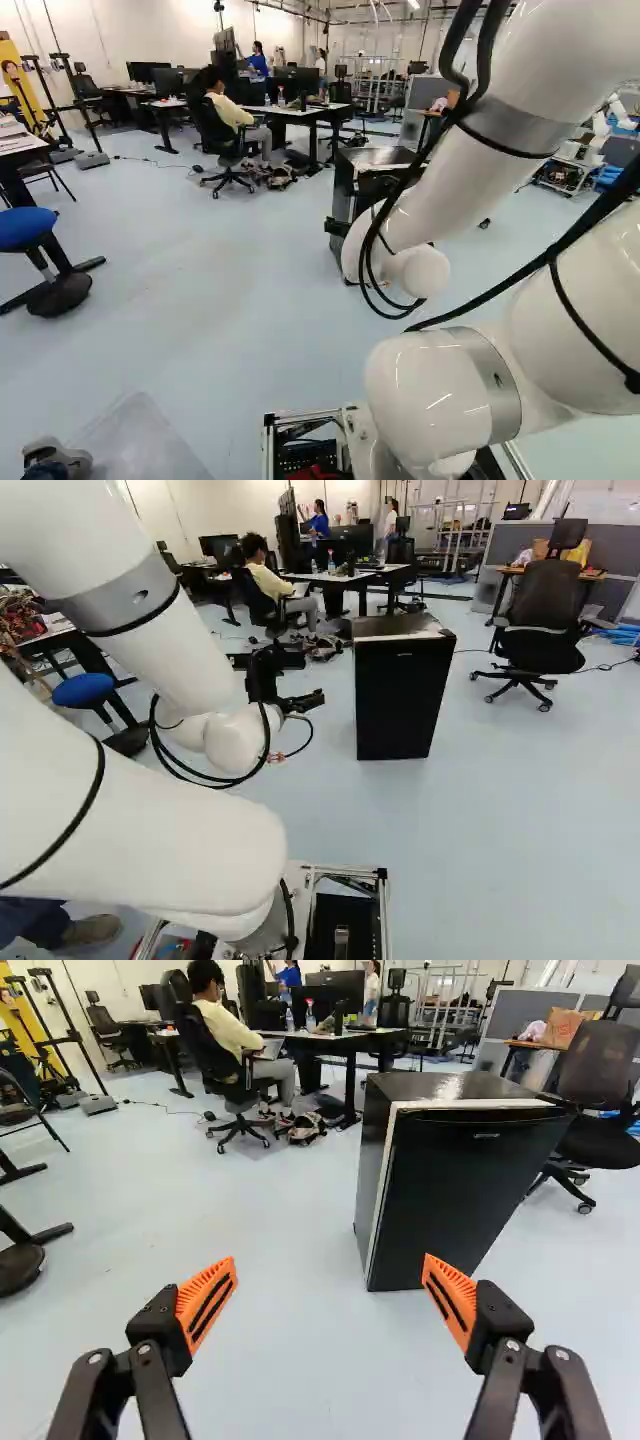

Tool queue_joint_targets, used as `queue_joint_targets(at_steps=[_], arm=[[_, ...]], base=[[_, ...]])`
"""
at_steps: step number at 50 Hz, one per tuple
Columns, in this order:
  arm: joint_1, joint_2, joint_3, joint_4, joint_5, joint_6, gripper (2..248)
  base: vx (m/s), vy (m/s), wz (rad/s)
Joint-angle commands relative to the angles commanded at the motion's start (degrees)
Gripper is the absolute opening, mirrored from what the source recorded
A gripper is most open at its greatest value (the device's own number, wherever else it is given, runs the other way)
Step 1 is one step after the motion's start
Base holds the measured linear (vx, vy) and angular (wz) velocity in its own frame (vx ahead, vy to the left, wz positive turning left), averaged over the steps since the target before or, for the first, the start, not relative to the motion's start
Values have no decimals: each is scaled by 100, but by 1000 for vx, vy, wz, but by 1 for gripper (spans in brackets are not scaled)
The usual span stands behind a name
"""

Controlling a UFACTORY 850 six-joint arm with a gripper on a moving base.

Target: Grab a drink from the fridge

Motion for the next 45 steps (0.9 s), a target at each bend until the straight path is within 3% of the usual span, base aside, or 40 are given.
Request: queue_joint_targets(at_steps=[45], arm=[[0,0,0,0,0,0,247]], base=[[8,-1,-3]])
